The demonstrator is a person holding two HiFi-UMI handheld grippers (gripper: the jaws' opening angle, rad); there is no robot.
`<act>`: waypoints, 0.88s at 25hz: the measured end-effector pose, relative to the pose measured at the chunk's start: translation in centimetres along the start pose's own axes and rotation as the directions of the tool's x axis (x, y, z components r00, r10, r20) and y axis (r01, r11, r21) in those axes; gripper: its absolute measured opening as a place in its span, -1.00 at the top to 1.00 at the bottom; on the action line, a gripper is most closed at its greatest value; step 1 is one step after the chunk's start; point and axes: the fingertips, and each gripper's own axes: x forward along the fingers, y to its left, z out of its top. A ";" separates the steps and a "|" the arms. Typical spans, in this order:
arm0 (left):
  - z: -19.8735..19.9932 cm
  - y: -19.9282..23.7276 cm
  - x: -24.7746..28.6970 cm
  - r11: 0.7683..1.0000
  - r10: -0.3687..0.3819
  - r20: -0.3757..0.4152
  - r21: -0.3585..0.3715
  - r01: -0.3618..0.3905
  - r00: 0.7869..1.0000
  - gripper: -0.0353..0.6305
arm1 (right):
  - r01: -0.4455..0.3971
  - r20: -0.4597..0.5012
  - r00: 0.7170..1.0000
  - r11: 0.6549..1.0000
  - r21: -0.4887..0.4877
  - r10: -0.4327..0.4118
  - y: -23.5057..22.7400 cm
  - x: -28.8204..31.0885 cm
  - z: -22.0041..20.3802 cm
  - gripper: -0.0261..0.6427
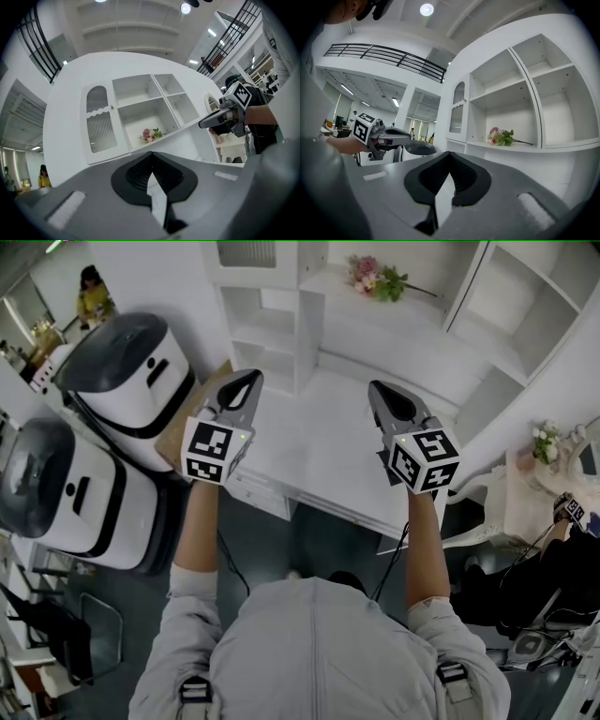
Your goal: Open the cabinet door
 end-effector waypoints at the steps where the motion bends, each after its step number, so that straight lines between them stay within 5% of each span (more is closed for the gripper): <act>1: -0.1 0.3 0.2 1.000 0.003 0.002 0.000 -0.003 1.000 0.84 | -0.008 -0.011 1.000 1.000 -0.005 0.008 0.2 0.4 -0.2 0.92; 11: -3.4 2.2 3.6 0.999 -0.002 -0.060 -0.044 0.000 0.998 0.84 | -0.014 -0.014 1.000 1.000 -0.007 0.014 -2.3 4.8 -1.3 0.92; 22: -1.9 6.6 11.8 0.998 0.057 -0.041 -0.006 -0.058 0.998 0.84 | -0.057 0.036 0.998 0.998 -0.042 0.059 -8.8 12.3 1.4 0.92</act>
